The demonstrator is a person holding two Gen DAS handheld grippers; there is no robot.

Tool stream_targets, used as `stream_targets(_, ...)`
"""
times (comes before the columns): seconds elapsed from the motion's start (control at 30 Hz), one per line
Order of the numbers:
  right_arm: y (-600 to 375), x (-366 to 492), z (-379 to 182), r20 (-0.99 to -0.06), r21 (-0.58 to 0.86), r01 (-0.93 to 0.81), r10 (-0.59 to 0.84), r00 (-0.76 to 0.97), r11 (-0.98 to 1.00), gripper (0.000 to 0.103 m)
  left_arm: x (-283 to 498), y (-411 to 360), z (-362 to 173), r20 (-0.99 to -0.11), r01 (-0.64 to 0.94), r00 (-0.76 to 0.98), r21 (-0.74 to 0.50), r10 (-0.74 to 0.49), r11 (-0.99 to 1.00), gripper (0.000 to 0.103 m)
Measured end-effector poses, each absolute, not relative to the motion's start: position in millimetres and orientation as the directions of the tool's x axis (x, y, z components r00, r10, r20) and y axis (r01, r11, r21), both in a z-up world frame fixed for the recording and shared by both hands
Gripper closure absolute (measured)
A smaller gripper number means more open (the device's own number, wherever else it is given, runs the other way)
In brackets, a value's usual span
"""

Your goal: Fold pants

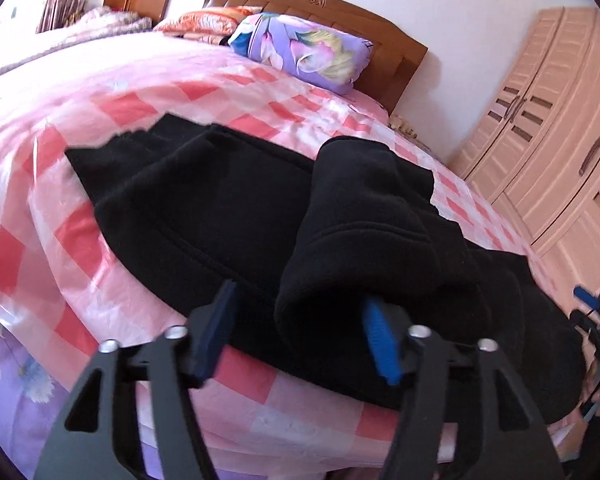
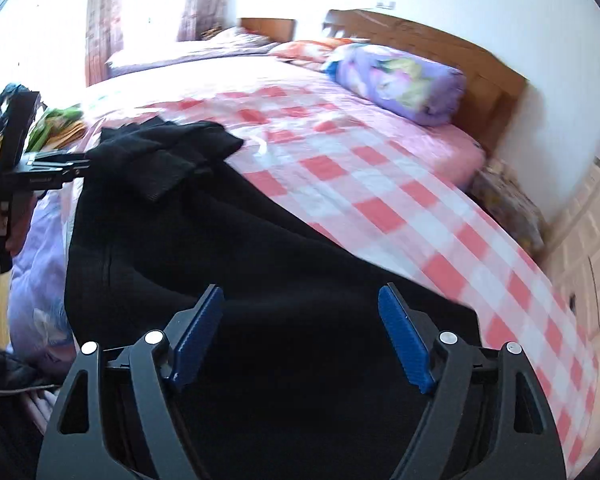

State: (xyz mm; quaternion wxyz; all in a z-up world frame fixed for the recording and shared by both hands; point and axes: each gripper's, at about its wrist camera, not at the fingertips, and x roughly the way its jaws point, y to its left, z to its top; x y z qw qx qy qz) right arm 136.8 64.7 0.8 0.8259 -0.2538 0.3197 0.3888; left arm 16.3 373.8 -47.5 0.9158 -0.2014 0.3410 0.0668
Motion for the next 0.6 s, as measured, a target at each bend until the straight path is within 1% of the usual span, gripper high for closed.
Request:
stream_targets(0.03,80,150,-2,-0.743,-0.17,-0.828,0.483,0.464,0.534,0.026,17,368,-41,-0.644,-0.258,0.764,-0.252,0.037,0.933,0.027)
stream_targets(0.1,107,171,-10,-0.778,-0.149,-0.872,0.489,0.394,0.466,0.031,26,361,-30,-0.642,-0.243,0.761,-0.158,0.088,0.957,0.026)
stream_targets(0.23,134,189,-34,-0.834,-0.119,-0.926,0.471,0.289,0.358,0.036,50,348,-17,-0.656,-0.167,0.749,-0.056,0.09,0.984,0.025)
stream_targets(0.27,138,193,-39,-0.846,-0.11,-0.934,0.46,0.268,0.34,0.041,57,342,-17,-0.666,-0.139,0.74,-0.01,0.097,0.99,0.025)
stream_targets(0.3,140,196,-44,-0.856,-0.102,-0.939,0.453,0.251,0.328,0.043,62,339,-18,-0.671,-0.124,0.735,0.018,0.104,0.992,0.025)
stream_targets(0.33,142,195,-48,-0.861,-0.097,-0.943,0.449,0.24,0.32,0.043,71,334,-21,-0.681,-0.099,0.724,0.062,0.115,0.993,0.025)
stream_targets(0.4,142,199,-52,-0.863,-0.066,-0.948,0.458,0.211,0.311,0.044,83,328,-28,-0.696,-0.063,0.707,0.111,0.123,0.992,0.025)
stream_targets(0.43,140,200,-52,-0.859,-0.036,-0.95,0.476,0.188,0.31,0.049,86,327,-31,-0.702,-0.05,0.702,0.119,0.12,0.992,0.026)
stream_targets(0.47,138,201,-52,-0.857,-0.013,-0.952,0.488,0.169,0.307,0.058,91,328,-36,-0.713,-0.035,0.692,0.119,0.11,0.992,0.029)
stream_targets(0.5,136,198,-52,-0.85,0.0,-0.953,0.502,0.16,0.304,0.063,94,328,-41,-0.724,-0.025,0.683,0.11,0.097,0.994,0.057)
stream_targets(0.53,134,194,-50,-0.843,-0.018,-0.952,0.508,0.179,0.306,0.07,98,331,-48,-0.744,-0.022,0.663,0.094,0.085,0.995,0.071)
stream_targets(0.57,132,186,-48,-0.833,-0.06,-0.952,0.511,0.214,0.302,0.079,100,334,-52,-0.75,-0.03,0.656,0.081,0.081,0.996,0.076)
stream_targets(0.6,130,180,-46,-0.825,-0.092,-0.947,0.509,0.246,0.308,0.083,98,337,-51,-0.741,-0.03,0.669,0.053,0.06,0.998,0.085)
